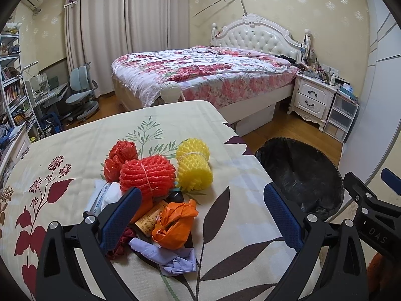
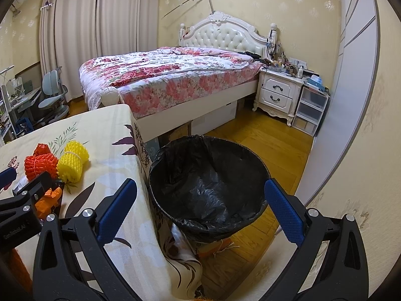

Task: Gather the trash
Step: 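Grasp the red mesh net with the left tool while the right tool grasps the yellow mesh net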

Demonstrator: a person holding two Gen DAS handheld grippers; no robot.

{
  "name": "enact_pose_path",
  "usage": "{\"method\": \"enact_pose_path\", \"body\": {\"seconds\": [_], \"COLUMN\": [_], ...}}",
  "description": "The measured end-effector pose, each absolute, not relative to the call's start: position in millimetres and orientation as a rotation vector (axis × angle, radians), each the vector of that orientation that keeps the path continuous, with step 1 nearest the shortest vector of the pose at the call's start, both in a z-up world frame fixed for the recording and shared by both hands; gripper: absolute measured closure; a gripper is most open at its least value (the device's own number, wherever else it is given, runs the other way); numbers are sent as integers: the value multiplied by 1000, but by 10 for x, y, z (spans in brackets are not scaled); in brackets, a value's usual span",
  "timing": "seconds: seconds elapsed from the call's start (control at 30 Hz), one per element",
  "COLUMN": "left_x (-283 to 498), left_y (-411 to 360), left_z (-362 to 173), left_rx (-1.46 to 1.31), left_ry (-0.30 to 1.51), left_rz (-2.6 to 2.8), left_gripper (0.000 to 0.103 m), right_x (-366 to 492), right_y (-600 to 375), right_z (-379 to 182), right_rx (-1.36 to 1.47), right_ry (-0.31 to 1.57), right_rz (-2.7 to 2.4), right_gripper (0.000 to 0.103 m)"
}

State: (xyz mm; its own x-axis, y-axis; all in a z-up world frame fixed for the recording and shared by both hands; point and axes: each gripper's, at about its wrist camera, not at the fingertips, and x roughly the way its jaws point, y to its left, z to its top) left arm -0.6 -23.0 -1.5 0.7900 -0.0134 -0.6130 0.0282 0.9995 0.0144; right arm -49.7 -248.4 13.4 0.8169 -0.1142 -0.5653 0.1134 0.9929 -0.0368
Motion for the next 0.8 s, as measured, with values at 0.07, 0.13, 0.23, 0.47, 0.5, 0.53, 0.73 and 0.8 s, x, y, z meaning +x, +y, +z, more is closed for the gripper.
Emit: {"method": "enact_pose_path", "body": {"seconds": [0.07,0.13,0.23,0.47,0.5,0.53,0.73,0.8], "left_x": [-19,-28,-32,-106,-112,-120,-149,-150], "left_y": [-251,-255,-236,66,130,201,623,717], "left_z": [-19,-20,-22,-2,1,2,-1,-4], "left_rx": [24,26,27,11,5,-2,-38,-47], "left_ry": [661,663,666,678,681,685,701,705], "left_rz": [-25,-24,-26,9,19,31,102,118], "left_gripper": [6,6,6,18,20,22,31,32], "right_x": [-502,-528,-497,-462,-462,-449,-414,-396], "right_y": [-2485,-2484,-2424,-2243,-2203,-2179,-1977,-1920], "right_z": [131,112,65,46,40,49,83,96], "right_rx": [-1,-1,4,9,11,11,-6,-9], "right_ry": [605,611,626,666,674,677,690,696], "right_rz": [-120,-118,-107,-53,-38,-28,31,48], "right_gripper": [3,3,3,23,23,25,34,35]}}
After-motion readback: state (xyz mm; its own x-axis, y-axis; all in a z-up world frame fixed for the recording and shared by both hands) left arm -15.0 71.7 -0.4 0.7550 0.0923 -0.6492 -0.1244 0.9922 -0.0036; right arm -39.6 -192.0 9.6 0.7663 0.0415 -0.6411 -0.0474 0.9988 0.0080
